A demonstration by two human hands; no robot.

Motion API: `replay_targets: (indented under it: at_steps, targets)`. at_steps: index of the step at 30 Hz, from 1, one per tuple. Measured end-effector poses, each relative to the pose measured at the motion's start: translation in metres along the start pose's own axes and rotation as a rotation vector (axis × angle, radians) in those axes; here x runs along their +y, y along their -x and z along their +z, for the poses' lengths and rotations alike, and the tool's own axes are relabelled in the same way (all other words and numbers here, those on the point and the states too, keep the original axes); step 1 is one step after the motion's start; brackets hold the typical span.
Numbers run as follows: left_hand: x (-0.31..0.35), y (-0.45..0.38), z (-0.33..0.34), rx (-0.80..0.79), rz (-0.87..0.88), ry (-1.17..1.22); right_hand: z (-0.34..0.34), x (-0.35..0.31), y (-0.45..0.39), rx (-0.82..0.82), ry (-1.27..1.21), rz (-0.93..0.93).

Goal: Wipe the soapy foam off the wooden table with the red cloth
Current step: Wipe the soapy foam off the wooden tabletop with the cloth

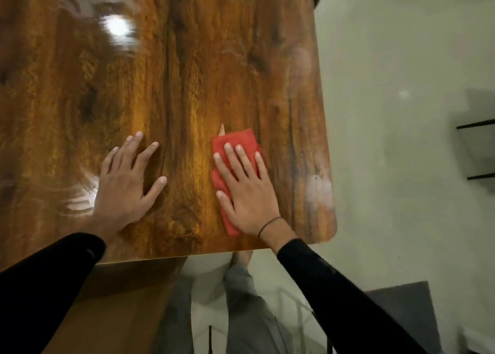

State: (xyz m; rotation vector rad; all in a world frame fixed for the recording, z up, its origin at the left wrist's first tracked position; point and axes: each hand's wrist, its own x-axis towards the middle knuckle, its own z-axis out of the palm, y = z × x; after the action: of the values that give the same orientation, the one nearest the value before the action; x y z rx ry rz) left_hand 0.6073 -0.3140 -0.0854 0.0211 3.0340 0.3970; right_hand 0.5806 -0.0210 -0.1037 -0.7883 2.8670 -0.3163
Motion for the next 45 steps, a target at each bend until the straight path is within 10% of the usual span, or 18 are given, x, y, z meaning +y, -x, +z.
replay_targets:
  at_steps: [12, 23, 34, 45]
  targets:
    - [-0.003, -0.002, 0.012, -0.015, 0.025, -0.127, -0.029, 0.124, 0.015, 0.026, 0.037, 0.313]
    - [0.093, -0.107, 0.016, 0.003, -0.019, 0.033, -0.019, 0.089, 0.025, -0.031, 0.019, -0.013]
    - [0.084, -0.169, 0.049, 0.091, -0.045, -0.061, -0.047, 0.156, -0.131, 0.078, 0.026, 0.505]
    - [0.083, -0.172, 0.049, 0.055, -0.08, -0.091, -0.038, 0.123, -0.137, -0.006, 0.069, -0.1]
